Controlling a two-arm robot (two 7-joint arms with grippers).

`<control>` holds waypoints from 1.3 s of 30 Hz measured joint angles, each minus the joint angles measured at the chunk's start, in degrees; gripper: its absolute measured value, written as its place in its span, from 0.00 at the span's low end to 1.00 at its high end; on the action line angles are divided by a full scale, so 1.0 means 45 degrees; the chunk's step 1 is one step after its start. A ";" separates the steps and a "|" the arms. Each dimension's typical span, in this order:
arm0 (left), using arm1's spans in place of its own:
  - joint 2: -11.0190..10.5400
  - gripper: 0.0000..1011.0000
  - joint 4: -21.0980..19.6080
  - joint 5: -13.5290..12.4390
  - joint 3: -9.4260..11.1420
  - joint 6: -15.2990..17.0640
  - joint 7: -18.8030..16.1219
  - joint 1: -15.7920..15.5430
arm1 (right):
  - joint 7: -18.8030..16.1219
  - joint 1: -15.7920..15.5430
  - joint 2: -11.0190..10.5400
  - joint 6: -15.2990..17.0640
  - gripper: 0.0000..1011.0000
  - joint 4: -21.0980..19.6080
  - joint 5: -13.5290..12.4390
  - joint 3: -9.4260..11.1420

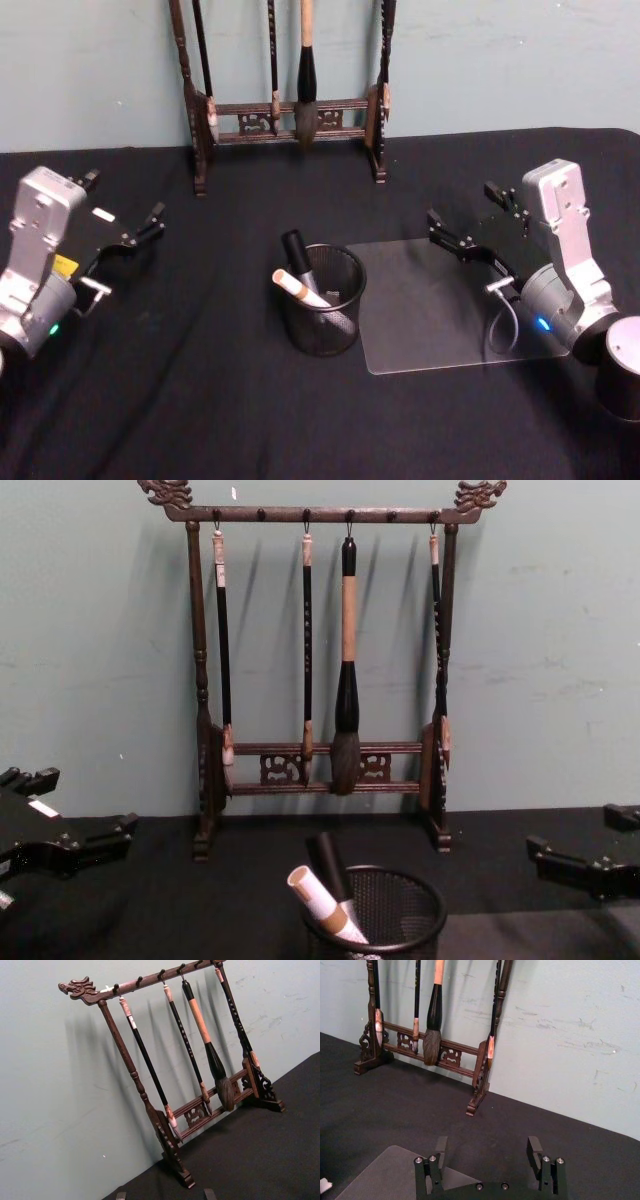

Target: Pick up the water-based marker from the table and place it into the pen holder.

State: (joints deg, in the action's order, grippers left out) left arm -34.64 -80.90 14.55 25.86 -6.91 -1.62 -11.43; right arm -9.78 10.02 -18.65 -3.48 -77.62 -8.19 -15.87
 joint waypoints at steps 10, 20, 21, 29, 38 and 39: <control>0.0000 0.99 0.0000 0.0000 0.0000 0.0001 0.0000 0.0000 | 0.0000 0.0001 0.0000 0.0000 0.99 0.0000 0.0000 0.0000; 0.0000 0.99 0.0000 0.0000 0.0000 0.0000 0.0000 0.0000 | 0.0000 0.0000 0.0000 0.0000 0.99 0.0000 0.0000 0.0000; 0.0000 0.99 0.0000 0.0000 0.0000 0.0000 0.0001 0.0000 | 0.0000 0.0000 0.0000 0.0000 0.99 0.0000 0.0000 0.0000; 0.0000 0.99 0.0000 0.0000 0.0000 0.0000 0.0001 0.0000 | 0.0000 0.0000 0.0000 -0.0001 0.99 0.0000 0.0000 0.0000; 0.0000 0.99 0.0000 0.0000 0.0000 0.0000 0.0000 0.0001 | 0.0000 0.0000 0.0001 -0.0001 0.99 0.0000 0.0000 0.0000; 0.0000 0.99 0.0000 0.0000 0.0000 0.0000 0.0000 0.0000 | 0.0000 0.0001 0.0000 0.0000 0.99 0.0001 0.0000 0.0000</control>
State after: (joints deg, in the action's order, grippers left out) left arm -34.64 -80.90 14.55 25.86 -6.91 -1.62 -11.43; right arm -9.78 10.03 -18.65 -3.48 -77.62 -8.19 -15.87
